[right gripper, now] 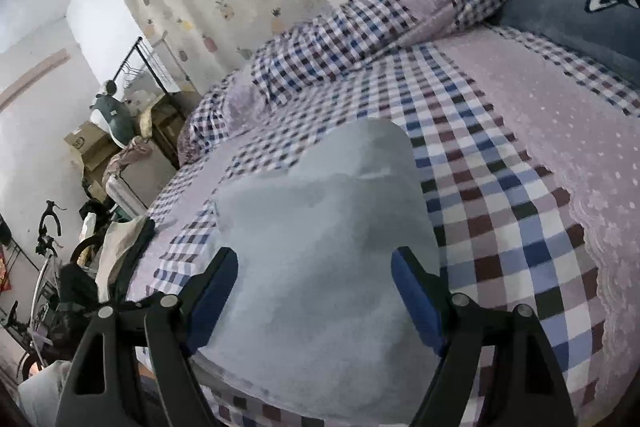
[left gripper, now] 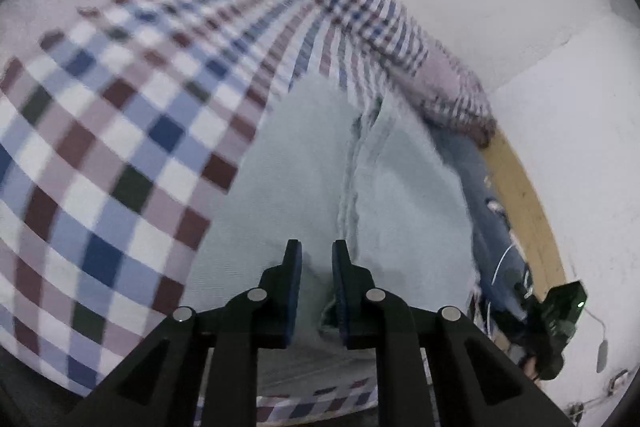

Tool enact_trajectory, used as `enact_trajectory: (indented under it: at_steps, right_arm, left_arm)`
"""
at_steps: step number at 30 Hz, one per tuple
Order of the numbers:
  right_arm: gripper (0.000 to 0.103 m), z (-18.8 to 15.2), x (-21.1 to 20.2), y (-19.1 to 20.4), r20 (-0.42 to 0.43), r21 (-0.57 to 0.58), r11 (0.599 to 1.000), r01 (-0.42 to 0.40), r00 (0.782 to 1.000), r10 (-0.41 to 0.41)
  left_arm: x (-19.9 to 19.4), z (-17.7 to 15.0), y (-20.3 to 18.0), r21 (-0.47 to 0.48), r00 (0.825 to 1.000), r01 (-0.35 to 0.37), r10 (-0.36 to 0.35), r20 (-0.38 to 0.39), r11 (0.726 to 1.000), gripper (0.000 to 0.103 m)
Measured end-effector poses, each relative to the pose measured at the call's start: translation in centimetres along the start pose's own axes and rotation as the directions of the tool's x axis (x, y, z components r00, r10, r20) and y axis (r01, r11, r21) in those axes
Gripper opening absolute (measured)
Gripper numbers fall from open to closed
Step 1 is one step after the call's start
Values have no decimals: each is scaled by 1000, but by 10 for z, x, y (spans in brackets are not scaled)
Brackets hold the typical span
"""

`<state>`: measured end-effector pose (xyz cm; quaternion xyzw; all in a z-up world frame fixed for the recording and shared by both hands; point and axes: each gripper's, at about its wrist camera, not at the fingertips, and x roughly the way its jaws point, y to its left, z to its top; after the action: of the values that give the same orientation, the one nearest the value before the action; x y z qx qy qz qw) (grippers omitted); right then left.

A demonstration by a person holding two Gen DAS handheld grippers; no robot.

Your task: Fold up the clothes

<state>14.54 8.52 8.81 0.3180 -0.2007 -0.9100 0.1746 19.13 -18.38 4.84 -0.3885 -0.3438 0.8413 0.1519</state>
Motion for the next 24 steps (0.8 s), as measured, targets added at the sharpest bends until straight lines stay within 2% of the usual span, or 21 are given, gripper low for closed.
enact_trajectory:
  at_steps: [2,4,5,6,8,11,13,15,19,21,22,23,24]
  right_arm:
    - [82,4,3,3,18,-12,1000,1,1000,-1]
    - [75,11,9,8,18,-29,1000,6,1000,-6]
    - [55,16,13,12,16,-49,999,13,1000,-12]
    - [39,22,17,16,14,-69,997,19,1000,-18]
    - [29,34,25,25,18,-119,992,30,999,-28]
    - [20,53,39,37,22,-175,984,39,999,-36]
    - [19,62,50,43,25,-191,981,43,999,-39]
    - [16,67,73,41,-8,-183,983,33,999,-35]
    - [8,73,124,31,-95,-159,987,18,995,-33]
    - [0,64,158,8,-181,-122,990,64,980,-85]
    - [0,60,168,-4,-200,-103,991,81,974,-101]
    - [0,58,173,-10,-210,-90,992,87,972,-105]
    - [0,58,176,-13,-214,-79,993,85,972,-101]
  left_arm:
    - [1,3,-19,62,999,44,-45,10,997,38]
    - [6,4,-34,117,996,81,-83,16,990,54]
    - [7,5,-43,144,995,94,-97,18,985,58]
    - [7,6,-52,171,994,106,-111,20,980,59]
    - [10,8,-68,230,993,109,-114,8,967,61]
    - [26,22,-97,303,995,95,-98,-4,948,61]
    - [43,37,-112,344,995,97,-102,-4,934,61]
    - [65,51,-123,378,996,80,-83,-7,923,61]
    - [115,67,-133,387,998,53,-34,-56,921,61]
    - [144,69,-126,417,998,-2,31,-63,909,60]
    - [156,70,-119,421,995,-48,82,-63,906,50]
    - [168,69,-106,407,989,-84,126,-77,910,28]
    - [180,69,-92,391,982,-118,167,-93,913,17]
